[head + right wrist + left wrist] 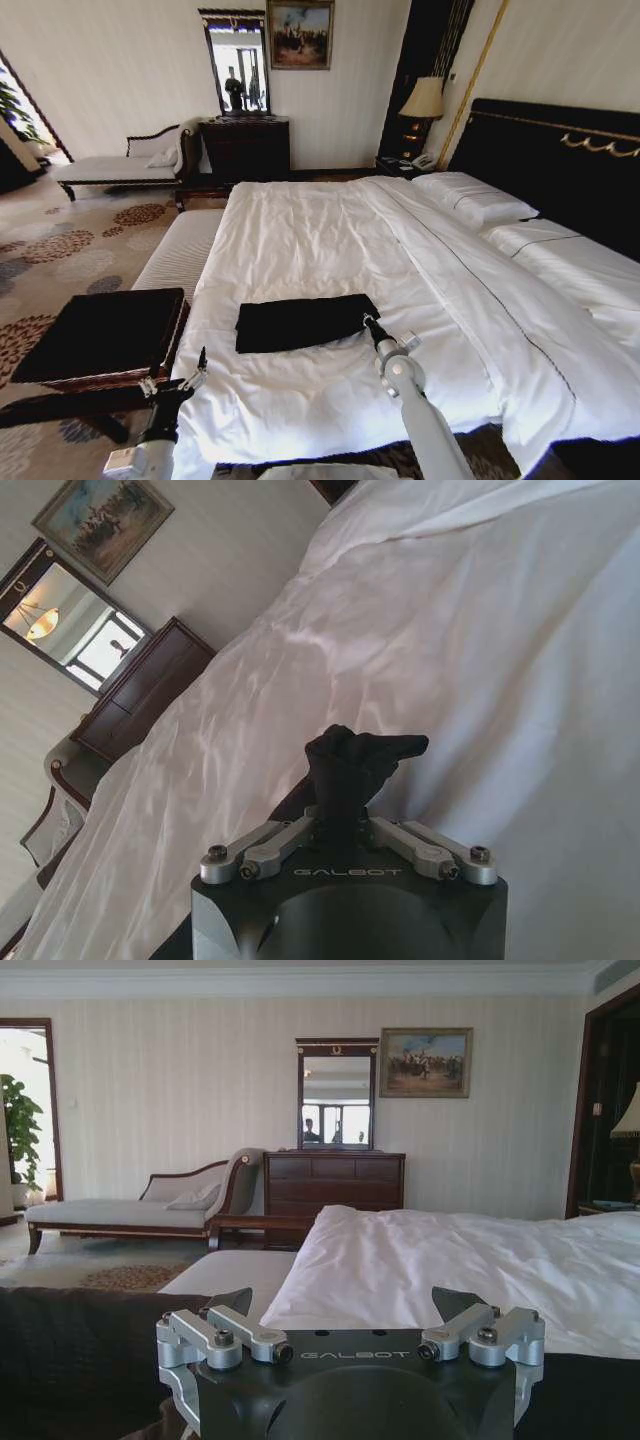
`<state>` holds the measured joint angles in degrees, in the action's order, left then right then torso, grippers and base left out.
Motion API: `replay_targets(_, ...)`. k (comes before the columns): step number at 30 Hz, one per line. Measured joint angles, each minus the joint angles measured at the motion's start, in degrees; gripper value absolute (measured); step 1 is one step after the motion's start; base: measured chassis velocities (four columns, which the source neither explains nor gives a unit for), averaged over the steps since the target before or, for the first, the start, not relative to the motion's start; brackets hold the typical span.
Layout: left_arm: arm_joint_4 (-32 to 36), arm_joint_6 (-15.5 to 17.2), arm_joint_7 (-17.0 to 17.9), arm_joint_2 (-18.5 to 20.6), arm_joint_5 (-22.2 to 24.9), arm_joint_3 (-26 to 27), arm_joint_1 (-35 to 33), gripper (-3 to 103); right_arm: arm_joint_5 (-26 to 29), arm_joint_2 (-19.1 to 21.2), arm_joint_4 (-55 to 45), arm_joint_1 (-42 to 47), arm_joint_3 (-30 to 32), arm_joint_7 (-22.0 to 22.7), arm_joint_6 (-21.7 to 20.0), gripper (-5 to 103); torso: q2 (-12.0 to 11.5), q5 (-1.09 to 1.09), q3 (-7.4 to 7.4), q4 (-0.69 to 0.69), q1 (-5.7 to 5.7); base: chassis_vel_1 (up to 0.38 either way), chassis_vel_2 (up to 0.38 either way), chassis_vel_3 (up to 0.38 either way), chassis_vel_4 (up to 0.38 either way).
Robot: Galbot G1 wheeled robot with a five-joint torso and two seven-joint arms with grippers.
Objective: Fold the clothes on the bed and place them into the basket.
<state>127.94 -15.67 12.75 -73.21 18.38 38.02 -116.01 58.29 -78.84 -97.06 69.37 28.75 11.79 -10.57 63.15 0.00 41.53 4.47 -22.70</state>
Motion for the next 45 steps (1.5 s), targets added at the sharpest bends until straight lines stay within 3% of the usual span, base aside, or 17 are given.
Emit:
replay_targets(12,-0.26,-0.04,-0.35,0.05,0.52,0.43,-0.12,100,-5.63,3.58,-0.37,0.97,2.9,-1.73,1.7,3,0.01,0.02,0.0,0.0,0.0,0.0,0.0,0.0,0.0)
replay_targets(16,-0.26,-0.11,-0.42,0.03,0.69,0.64,-0.22,100,-10.66,4.08,0.27,0.03,1.66,-2.43,2.75,3,0.01,0.01,0.0,0.0,0.0,0.0,0.0,0.0,0.0)
replay_targets(22,-0.35,-0.15,-0.43,-0.17,0.63,0.59,-0.25,100,-12.67,4.23,-2.92,-0.47,-0.8,-2.44,2.73,3,0.01,0.0,0.0,0.0,0.0,0.0,0.0,0.0,0.0)
replay_targets(31,0.41,0.18,-0.41,-0.23,0.22,1.15,-0.53,100,-13.03,4.26,-8.1,-3.47,-11.68,-1.9,0.93,3,0.01,-0.01,0.0,0.0,0.01,0.0,0.0,0.0,0.0)
replay_targets(38,1.31,0.66,-0.42,-0.62,0.24,2.75,-0.47,100,-14.04,3.38,-4.33,-9.11,-21.01,-1.83,0.78,3,0.01,-0.01,0.0,-0.01,0.01,0.0,0.0,0.0,0.0)
replay_targets(45,1.58,0.66,-1.33,-2.48,0.18,3.81,-1.14,100,-17.29,1.51,0.45,-10.02,-24.91,-2.73,1.85,3,0.01,0.0,0.0,0.0,0.01,0.0,0.0,0.0,0.0)
